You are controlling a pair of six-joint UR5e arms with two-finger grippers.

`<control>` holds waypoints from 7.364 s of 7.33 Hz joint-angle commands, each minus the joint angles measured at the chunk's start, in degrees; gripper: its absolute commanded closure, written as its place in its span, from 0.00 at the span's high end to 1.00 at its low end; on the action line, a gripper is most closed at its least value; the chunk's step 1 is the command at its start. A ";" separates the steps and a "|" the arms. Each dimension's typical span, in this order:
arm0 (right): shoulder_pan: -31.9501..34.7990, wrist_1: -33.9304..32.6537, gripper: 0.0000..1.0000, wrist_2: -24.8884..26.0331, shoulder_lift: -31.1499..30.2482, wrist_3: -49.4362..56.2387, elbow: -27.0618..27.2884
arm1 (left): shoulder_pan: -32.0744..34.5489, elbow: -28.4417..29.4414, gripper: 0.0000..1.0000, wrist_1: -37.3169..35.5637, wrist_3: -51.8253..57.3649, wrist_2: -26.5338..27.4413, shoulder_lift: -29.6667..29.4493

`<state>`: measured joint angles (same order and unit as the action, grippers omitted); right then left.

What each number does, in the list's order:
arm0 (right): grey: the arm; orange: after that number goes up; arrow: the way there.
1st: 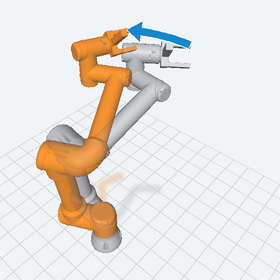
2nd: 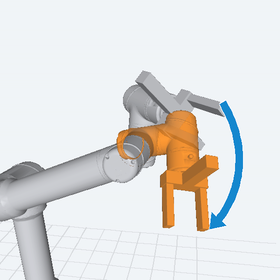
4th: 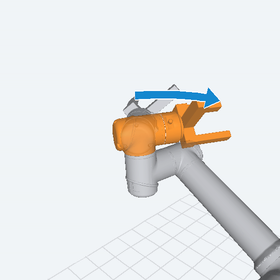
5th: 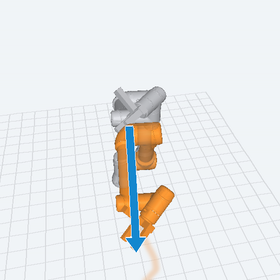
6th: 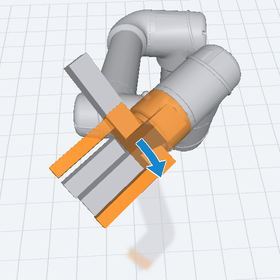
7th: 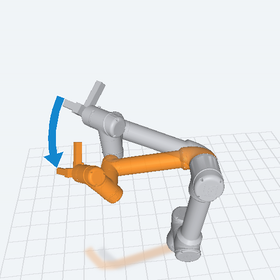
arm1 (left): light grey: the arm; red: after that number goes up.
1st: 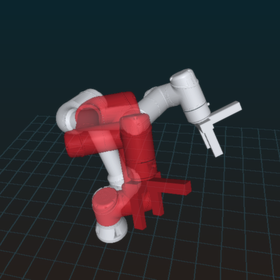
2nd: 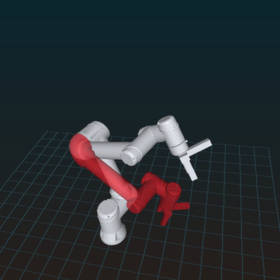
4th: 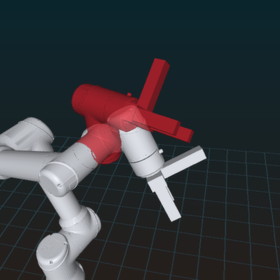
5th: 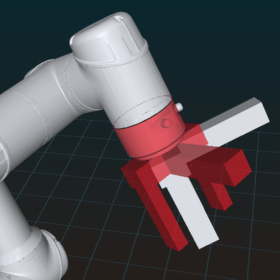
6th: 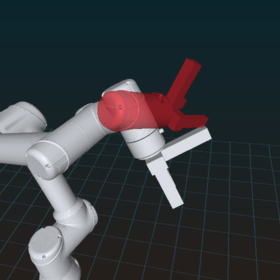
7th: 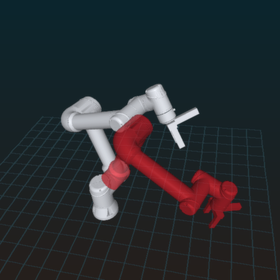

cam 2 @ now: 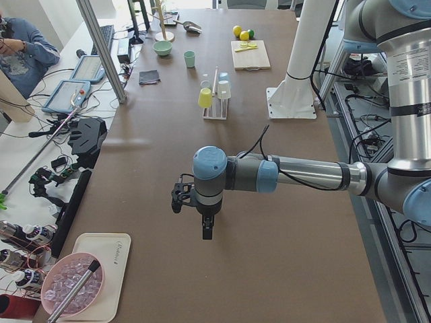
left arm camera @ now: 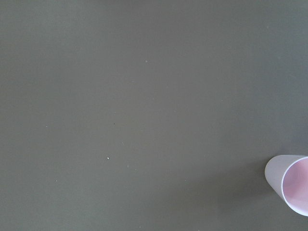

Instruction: Place cup on cup holder

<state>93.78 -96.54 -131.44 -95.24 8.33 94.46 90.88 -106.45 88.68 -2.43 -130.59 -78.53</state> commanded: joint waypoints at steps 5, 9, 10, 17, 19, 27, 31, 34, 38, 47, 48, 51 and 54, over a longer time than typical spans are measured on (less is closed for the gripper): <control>0.00 0.03 1.00 0.05 -0.12 0.02 -0.24 | -0.09 -0.33 0.99 0.36 -0.12 -0.10 -0.05; 0.00 0.03 1.00 -0.04 0.05 0.02 -0.94 | -0.44 -0.07 0.99 0.53 -0.03 -0.10 -0.57; 0.00 0.03 1.00 -0.22 -0.03 0.02 -0.86 | -1.40 0.10 0.99 -0.16 -0.03 -0.01 -0.57; -0.61 0.03 1.00 -0.13 1.55 0.20 0.02 | -15.62 1.51 0.99 -17.04 -0.21 0.07 -11.21; -2.36 -0.40 1.00 -1.01 4.86 -0.59 0.99 | -17.14 1.25 0.99 -28.15 -0.12 0.16 -12.26; -27.76 -0.67 1.00 -1.28 16.55 -36.35 9.87 | -24.87 1.33 0.99 -49.47 -0.03 0.34 -19.37; -27.69 -4.69 1.00 -0.92 34.28 -35.76 -6.08 | -29.97 6.48 0.98 -49.22 12.14 6.53 -26.02; -26.81 -4.63 1.00 -0.83 46.77 -33.65 -21.10 | -30.76 15.29 0.98 -48.69 21.58 13.51 -33.17; -26.90 -4.10 1.00 -1.36 60.06 -17.33 -45.28 | -31.55 29.70 0.98 -45.43 30.91 15.28 -38.80; -34.00 -4.10 1.00 2.86 76.34 -2.18 -76.34 | -38.05 37.81 0.98 -45.96 30.82 22.05 -42.94; -34.89 -4.19 1.00 2.51 76.60 -2.44 -77.05 | -38.06 38.42 0.98 -45.61 30.82 21.96 -42.94; -36.47 -4.71 1.00 2.07 76.61 -2.97 -78.02 | -38.32 39.30 0.98 -45.61 31.17 21.96 -42.76; -38.67 -6.03 1.00 2.07 76.52 -2.09 -78.98 | -38.93 40.70 0.98 -45.79 31.26 21.26 -42.50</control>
<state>56.00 -102.00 -129.37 -18.68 5.92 15.97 52.25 -66.48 42.99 28.79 -109.18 -121.07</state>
